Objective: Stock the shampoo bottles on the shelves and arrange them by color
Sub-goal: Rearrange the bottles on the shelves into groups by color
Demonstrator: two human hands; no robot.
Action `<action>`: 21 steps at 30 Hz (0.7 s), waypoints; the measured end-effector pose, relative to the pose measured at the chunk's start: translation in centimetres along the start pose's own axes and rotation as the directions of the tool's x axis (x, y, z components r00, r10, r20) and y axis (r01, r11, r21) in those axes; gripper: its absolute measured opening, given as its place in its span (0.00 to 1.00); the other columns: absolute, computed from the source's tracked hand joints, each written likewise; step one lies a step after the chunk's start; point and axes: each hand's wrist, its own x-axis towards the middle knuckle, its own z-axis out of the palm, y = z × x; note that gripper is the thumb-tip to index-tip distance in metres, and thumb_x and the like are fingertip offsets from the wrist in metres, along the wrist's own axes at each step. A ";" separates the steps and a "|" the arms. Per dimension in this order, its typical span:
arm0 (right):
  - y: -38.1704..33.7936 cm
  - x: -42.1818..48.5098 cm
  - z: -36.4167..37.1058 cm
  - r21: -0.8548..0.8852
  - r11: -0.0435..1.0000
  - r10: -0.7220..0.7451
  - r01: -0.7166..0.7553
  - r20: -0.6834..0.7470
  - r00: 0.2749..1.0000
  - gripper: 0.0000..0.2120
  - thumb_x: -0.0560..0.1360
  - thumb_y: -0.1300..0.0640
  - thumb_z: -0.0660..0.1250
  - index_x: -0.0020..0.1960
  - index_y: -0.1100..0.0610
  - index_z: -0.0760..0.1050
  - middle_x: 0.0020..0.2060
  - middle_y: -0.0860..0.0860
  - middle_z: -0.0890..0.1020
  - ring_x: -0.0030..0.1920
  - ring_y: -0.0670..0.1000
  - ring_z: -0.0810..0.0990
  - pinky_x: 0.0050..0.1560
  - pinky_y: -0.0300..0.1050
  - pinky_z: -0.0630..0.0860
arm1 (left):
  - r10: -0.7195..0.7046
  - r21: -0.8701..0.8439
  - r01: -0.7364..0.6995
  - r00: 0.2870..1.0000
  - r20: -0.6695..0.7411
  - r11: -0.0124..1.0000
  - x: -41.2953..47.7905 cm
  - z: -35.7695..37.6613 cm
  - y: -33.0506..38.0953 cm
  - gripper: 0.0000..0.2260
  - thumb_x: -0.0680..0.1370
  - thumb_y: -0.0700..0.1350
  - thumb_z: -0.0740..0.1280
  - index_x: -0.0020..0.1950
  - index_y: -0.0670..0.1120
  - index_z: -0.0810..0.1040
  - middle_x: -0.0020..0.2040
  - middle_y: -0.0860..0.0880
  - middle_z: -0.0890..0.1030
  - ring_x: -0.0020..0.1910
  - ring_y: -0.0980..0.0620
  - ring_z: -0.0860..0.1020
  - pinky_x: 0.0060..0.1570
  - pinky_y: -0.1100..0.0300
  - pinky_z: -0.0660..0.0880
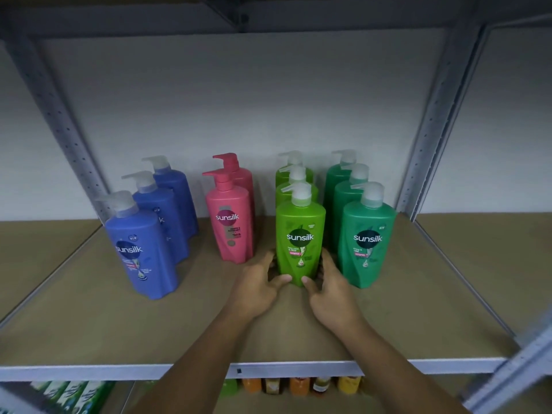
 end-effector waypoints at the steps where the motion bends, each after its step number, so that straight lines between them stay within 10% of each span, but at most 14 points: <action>1: 0.0 0.0 0.0 -0.002 1.000 0.005 -0.005 0.002 1.000 0.37 0.74 0.58 0.71 0.77 0.43 0.58 0.64 0.48 0.79 0.63 0.49 0.79 0.64 0.55 0.77 | -0.002 -0.004 0.002 1.000 0.000 1.000 0.0 0.0 0.0 0.24 0.72 0.55 0.73 0.66 0.58 0.72 0.59 0.57 0.82 0.59 0.60 0.79 0.60 0.53 0.78; 21: -1.0 -0.5 -0.5 0.013 1.000 -0.006 0.005 0.008 1.000 0.34 0.74 0.62 0.70 0.75 0.44 0.62 0.62 0.45 0.80 0.62 0.46 0.79 0.64 0.50 0.77 | 0.019 -0.024 -0.019 1.000 -0.010 1.000 -0.2 -0.1 0.2 0.21 0.74 0.50 0.75 0.64 0.57 0.74 0.60 0.58 0.82 0.59 0.63 0.78 0.62 0.58 0.76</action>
